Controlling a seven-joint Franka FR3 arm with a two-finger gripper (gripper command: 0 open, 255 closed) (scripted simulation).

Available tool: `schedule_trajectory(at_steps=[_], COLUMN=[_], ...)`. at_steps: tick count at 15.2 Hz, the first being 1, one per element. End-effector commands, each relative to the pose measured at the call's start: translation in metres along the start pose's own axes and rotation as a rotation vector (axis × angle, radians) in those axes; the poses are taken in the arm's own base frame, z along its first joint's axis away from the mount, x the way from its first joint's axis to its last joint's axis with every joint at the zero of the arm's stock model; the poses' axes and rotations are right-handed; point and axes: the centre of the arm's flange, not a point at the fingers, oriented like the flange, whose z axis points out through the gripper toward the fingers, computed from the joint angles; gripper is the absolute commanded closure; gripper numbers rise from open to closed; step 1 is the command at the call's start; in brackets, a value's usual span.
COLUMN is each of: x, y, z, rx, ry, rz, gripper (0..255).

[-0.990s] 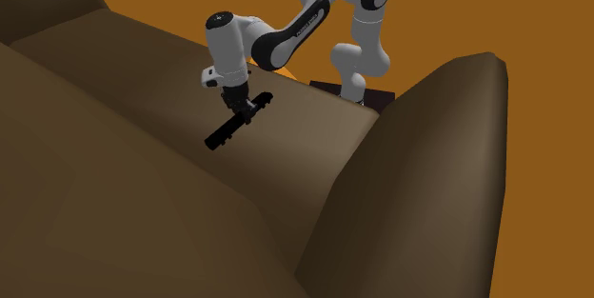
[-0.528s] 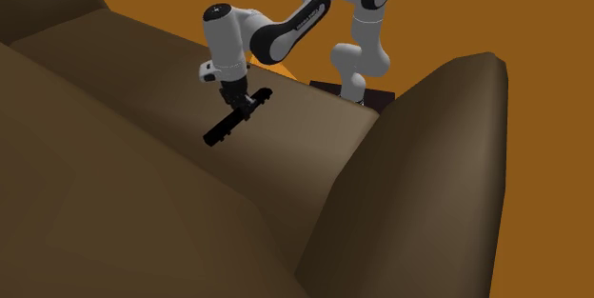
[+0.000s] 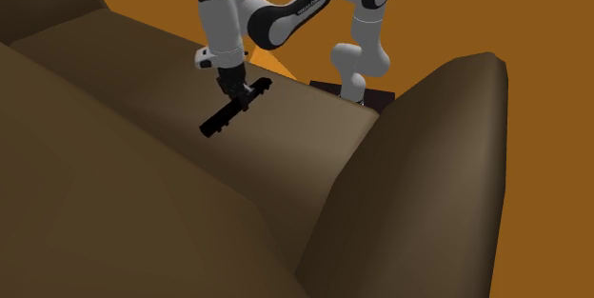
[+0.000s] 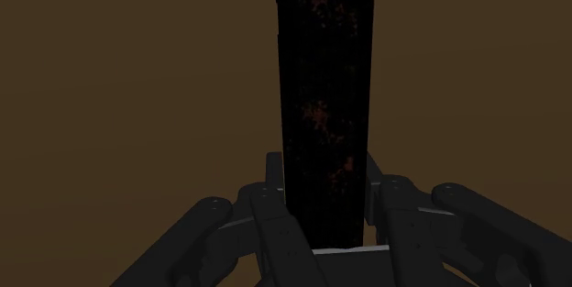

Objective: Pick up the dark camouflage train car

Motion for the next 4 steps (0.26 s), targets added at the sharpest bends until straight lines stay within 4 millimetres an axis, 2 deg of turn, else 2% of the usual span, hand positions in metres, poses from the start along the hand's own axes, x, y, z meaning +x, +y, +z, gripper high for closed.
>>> schedule_trajectory(at_steps=[1,4], x=[0.0006,0.0005], y=[-0.0006,-0.0006], z=[-0.0108,-0.0169], rx=[0.0,0.0], ry=[0.0,0.0], rz=[0.0,0.0], gripper=[255,255])
